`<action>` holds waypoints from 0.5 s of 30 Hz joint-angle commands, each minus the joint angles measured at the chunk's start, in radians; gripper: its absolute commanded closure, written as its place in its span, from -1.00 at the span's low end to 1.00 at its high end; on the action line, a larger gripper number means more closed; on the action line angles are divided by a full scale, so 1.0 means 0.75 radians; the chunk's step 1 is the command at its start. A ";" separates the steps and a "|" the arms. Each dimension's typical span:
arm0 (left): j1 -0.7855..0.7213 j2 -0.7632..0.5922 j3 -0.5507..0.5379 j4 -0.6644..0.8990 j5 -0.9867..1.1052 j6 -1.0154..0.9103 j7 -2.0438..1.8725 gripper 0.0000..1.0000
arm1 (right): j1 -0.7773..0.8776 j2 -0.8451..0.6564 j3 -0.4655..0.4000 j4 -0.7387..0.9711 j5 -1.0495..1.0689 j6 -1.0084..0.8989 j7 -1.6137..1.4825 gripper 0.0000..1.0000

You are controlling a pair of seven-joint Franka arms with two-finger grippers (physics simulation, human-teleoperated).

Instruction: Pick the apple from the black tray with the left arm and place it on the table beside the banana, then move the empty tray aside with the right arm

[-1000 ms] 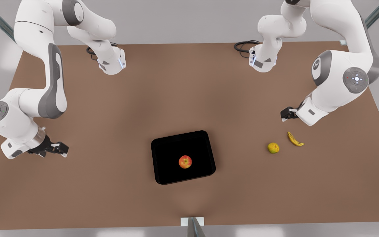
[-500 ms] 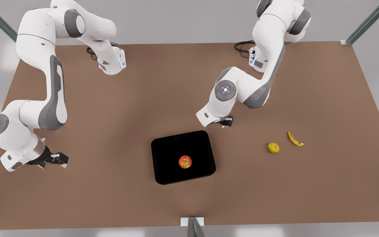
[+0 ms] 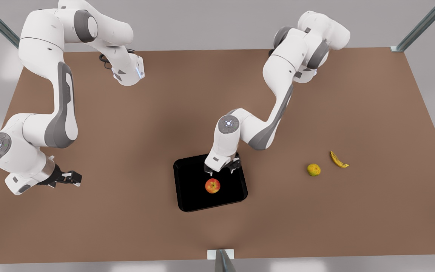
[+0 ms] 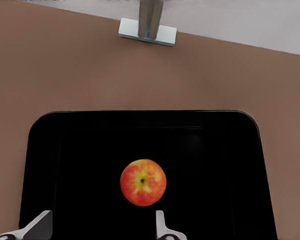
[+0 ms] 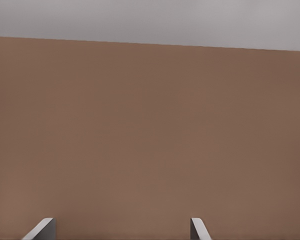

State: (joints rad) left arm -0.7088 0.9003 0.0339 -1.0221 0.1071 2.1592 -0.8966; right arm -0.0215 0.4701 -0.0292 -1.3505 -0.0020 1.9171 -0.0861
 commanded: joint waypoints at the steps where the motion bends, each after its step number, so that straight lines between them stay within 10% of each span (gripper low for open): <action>1: -0.008 0.021 0.000 0.001 0.074 0.111 -0.484 -1.00 | 0.000 -0.001 0.000 0.001 0.001 -0.010 -0.012 -1.00; 15: -0.057 0.225 0.010 0.187 0.137 0.107 -0.322 -1.00 | 0.000 -0.001 0.000 0.001 -0.001 -0.010 -0.012 -1.00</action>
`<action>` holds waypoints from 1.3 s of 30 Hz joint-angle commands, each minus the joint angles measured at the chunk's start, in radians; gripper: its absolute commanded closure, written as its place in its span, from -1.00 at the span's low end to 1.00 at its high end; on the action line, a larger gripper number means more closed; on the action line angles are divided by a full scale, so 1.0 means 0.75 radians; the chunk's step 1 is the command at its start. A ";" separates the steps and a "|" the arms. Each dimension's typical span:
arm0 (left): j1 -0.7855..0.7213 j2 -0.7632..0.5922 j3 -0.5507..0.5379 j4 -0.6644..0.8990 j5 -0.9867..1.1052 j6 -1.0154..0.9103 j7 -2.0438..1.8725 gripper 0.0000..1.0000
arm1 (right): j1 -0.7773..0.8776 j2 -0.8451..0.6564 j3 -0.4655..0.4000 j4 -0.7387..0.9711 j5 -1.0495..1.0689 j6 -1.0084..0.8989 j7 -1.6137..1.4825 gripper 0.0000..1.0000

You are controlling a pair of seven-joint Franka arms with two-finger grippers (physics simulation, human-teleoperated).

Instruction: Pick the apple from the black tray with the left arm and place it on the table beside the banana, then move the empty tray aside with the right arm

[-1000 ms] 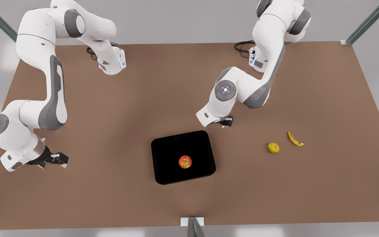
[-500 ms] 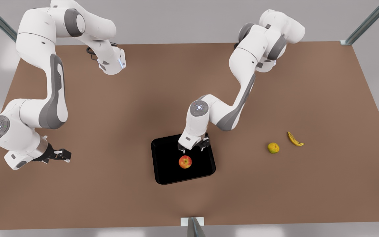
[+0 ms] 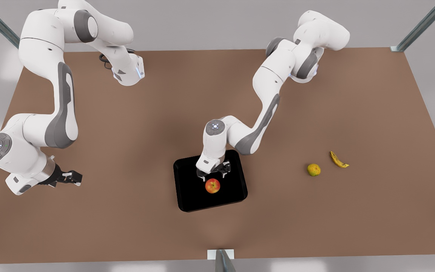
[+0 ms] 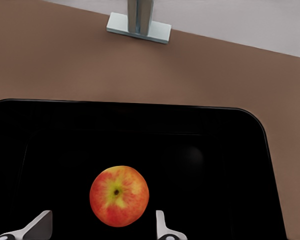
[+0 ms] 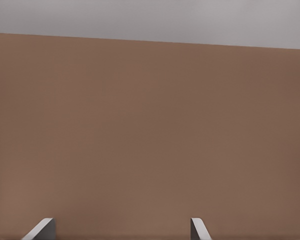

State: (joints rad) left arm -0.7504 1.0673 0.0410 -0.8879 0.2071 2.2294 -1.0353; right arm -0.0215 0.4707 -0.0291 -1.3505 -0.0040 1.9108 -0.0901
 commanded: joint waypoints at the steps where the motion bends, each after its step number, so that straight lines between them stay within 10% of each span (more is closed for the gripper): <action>1: 0.000 0.017 0.001 0.008 0.006 0.032 -0.131 -1.00 | 0.000 -0.002 0.000 0.001 0.001 -0.001 -0.007 -1.00; 39: -0.014 0.227 0.082 0.045 0.043 0.335 -0.152 -1.00 | -0.002 -0.002 -0.004 0.001 0.001 -0.001 -0.009 -1.00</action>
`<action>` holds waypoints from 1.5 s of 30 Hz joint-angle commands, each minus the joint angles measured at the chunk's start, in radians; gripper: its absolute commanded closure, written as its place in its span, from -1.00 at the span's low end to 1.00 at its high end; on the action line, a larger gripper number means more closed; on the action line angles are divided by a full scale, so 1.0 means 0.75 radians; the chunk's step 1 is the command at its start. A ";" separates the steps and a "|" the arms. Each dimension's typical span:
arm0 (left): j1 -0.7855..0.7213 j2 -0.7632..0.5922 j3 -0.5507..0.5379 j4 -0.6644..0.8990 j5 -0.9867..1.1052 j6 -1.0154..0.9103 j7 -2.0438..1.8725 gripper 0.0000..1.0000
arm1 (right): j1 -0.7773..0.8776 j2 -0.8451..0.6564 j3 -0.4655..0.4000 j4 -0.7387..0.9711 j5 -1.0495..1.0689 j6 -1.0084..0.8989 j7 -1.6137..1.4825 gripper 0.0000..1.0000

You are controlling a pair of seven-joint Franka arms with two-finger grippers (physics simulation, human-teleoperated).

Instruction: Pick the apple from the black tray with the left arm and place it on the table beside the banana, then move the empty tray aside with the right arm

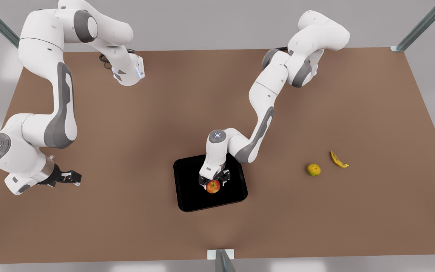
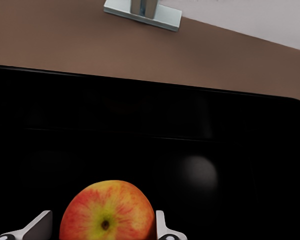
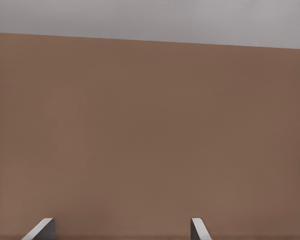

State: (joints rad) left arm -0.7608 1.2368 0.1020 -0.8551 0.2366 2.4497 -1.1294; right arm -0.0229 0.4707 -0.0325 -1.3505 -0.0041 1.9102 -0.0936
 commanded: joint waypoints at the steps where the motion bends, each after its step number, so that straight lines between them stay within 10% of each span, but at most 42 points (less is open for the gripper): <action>1: 0.000 0.004 0.001 0.001 0.004 0.043 -0.026 -1.00 | 0.000 -0.002 0.000 0.001 0.001 -0.001 -0.004 -1.00; 6: -0.004 0.010 0.024 0.001 0.004 0.045 -0.036 -1.00 | 0.000 -0.002 -0.002 0.001 0.001 -0.001 -0.004 -1.00; 7: -0.006 0.010 0.024 0.001 0.004 0.045 -0.042 -0.68 | 0.000 -0.002 -0.002 0.001 0.001 -0.001 -0.004 -1.00; 10: -0.008 0.008 0.024 0.001 0.004 0.033 -0.040 -0.59 | 0.000 -0.002 -0.002 0.001 0.001 -0.001 -0.004 -1.00; 17: -0.012 -0.334 -0.021 -0.120 -0.060 -0.556 0.264 -0.62 | 0.002 -0.002 0.000 0.001 -0.001 -0.001 -0.004 -1.00; 24: 0.268 -1.209 -0.013 -1.367 -0.170 -0.168 0.960 -0.62 | 0.327 -0.149 0.049 0.168 0.014 -0.604 0.215 -1.00; 27: 0.513 -1.119 -0.013 -1.376 -0.183 -0.041 1.248 -0.62 | 0.327 -0.092 0.303 0.166 0.026 -0.553 0.636 -1.00; 41: 0.982 -0.862 -0.013 -1.306 -0.289 0.178 1.837 -0.64 | 0.389 0.432 0.315 0.481 0.048 -0.048 0.734 -1.00; 45: 0.992 -0.845 -0.011 -1.304 -0.285 0.207 1.839 -1.00 | 0.389 0.512 0.313 0.477 0.046 0.048 0.650 -1.00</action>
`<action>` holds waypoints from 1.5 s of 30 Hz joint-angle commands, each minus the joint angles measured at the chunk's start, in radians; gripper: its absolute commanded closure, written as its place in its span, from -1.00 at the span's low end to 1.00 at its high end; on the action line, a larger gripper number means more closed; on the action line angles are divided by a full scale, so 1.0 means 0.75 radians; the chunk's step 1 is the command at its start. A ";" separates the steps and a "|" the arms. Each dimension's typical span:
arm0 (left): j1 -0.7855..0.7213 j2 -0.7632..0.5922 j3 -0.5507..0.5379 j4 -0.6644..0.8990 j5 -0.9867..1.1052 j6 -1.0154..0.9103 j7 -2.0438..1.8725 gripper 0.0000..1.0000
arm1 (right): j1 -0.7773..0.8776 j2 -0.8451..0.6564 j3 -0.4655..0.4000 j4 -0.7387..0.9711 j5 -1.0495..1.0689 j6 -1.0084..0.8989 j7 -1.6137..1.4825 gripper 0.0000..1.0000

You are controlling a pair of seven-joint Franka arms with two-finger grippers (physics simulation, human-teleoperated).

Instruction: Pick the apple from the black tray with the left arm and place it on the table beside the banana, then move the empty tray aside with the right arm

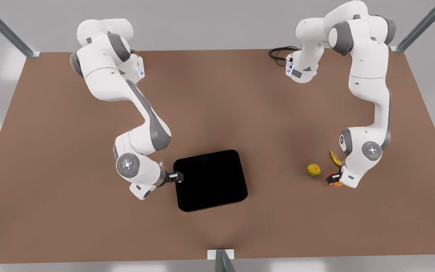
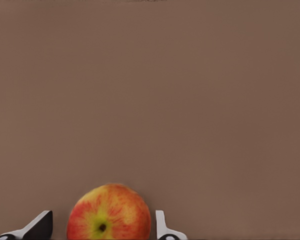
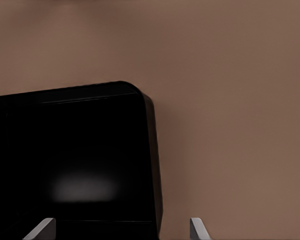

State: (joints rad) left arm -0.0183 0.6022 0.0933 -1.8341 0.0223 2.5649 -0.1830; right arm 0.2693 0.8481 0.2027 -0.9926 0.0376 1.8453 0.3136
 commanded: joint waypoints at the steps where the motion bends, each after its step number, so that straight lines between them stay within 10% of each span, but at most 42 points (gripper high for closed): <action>1: 0.002 0.001 0.000 0.001 0.001 0.053 0.575 -1.00 | 0.003 0.035 0.002 0.000 -0.011 0.180 0.105 -1.00; 3: 0.002 -0.077 0.002 0.085 -0.005 -0.131 0.537 -1.00 | 0.005 0.070 0.002 0.000 -0.073 0.223 0.097 -1.00; 5: -0.023 -0.112 -0.045 0.602 -0.165 -0.996 0.256 -1.00 | 0.001 0.105 0.002 0.000 -0.077 0.266 0.075 -1.00; 7: -0.021 -0.320 -0.063 0.685 -0.161 -1.317 0.301 -1.00 | 0.001 0.117 0.002 -0.039 -0.077 0.266 0.042 -1.00; 9: -0.023 -0.533 -0.065 0.459 -0.152 -1.131 0.330 -1.00 | 0.005 0.131 0.006 -0.067 -0.073 0.266 0.046 -1.00; 22: -0.053 -0.523 -0.067 0.464 -0.150 -1.139 0.336 -1.00 | -0.005 0.146 0.032 -0.198 -0.071 0.262 -0.013 -0.97; 26: -0.051 -0.521 -0.067 0.464 -0.150 -1.139 0.336 -1.00 | -0.013 0.168 0.030 -0.198 -0.069 0.262 -0.003 -0.62; 30: -0.053 -0.521 -0.067 0.464 -0.148 -1.139 0.336 -1.00 | -0.013 0.172 0.030 -0.196 -0.067 0.262 0.003 0.14; 45: -0.053 -0.523 -0.067 0.466 -0.148 -1.139 0.328 -1.00 | -0.015 0.135 0.055 -0.180 -0.065 0.197 0.001 0.57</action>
State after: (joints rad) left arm -0.0583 0.2110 0.0430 -1.4850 -0.0897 1.7115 0.0484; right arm 0.2568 0.9536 0.2395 -1.1293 -0.0087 2.0244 0.3153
